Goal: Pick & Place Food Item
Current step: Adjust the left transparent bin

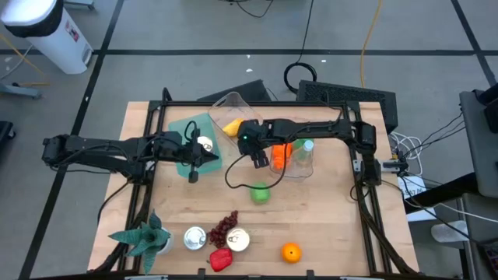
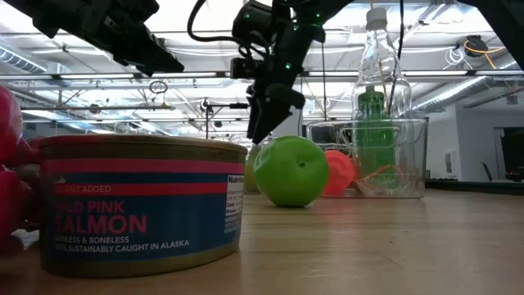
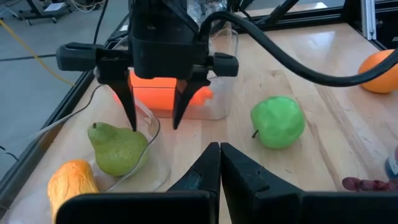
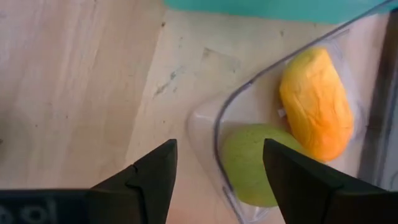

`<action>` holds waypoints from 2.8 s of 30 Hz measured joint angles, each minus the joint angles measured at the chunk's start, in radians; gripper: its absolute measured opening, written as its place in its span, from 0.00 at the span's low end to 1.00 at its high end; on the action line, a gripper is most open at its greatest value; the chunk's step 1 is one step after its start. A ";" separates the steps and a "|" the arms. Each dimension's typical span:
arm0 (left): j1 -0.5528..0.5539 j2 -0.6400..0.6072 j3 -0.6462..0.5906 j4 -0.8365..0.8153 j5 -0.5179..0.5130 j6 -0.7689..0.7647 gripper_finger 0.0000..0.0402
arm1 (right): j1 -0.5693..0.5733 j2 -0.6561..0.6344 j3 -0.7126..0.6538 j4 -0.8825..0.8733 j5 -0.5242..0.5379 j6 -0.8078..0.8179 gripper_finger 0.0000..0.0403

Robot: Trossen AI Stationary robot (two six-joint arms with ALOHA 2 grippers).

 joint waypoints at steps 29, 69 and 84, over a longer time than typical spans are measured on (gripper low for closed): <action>0.000 0.000 0.000 0.002 0.000 -0.010 0.05 | 0.006 0.001 -0.007 0.048 -0.087 0.224 0.06; -0.002 0.000 0.000 0.006 0.001 -0.021 0.05 | 0.051 -0.018 0.001 0.199 -0.110 0.344 0.30; -0.001 0.000 0.001 -0.001 0.002 -0.017 0.05 | 0.012 -0.058 0.001 -0.141 -0.054 0.189 0.38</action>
